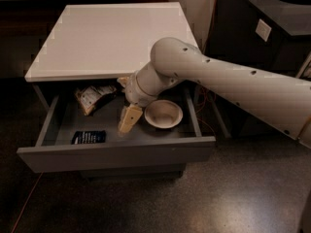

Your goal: Pick rxbar blueberry from top drawer and place on counter

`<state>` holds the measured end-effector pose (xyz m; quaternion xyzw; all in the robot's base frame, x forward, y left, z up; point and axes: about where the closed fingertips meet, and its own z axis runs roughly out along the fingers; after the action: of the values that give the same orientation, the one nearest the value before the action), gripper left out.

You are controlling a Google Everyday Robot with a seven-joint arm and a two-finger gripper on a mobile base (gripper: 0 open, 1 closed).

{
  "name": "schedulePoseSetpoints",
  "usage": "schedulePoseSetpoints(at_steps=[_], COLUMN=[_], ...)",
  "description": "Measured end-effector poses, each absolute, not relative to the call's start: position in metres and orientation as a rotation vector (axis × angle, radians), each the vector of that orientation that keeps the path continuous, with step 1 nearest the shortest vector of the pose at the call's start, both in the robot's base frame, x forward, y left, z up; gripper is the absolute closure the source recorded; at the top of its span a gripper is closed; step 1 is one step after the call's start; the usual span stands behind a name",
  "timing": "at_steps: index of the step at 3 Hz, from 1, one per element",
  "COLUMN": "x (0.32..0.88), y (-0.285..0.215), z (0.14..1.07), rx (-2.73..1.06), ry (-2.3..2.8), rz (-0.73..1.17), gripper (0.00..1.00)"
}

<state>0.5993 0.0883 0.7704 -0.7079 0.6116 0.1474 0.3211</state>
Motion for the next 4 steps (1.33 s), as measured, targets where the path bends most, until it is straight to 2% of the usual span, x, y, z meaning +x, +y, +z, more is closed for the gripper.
schedulePoseSetpoints(at_steps=[2,4], x=[0.628,0.626], y=[0.140,0.149], z=[0.735,0.724], rx=[-1.806,-1.806], ry=[1.760,1.776], rz=[0.400,0.425], gripper=[0.00,0.00])
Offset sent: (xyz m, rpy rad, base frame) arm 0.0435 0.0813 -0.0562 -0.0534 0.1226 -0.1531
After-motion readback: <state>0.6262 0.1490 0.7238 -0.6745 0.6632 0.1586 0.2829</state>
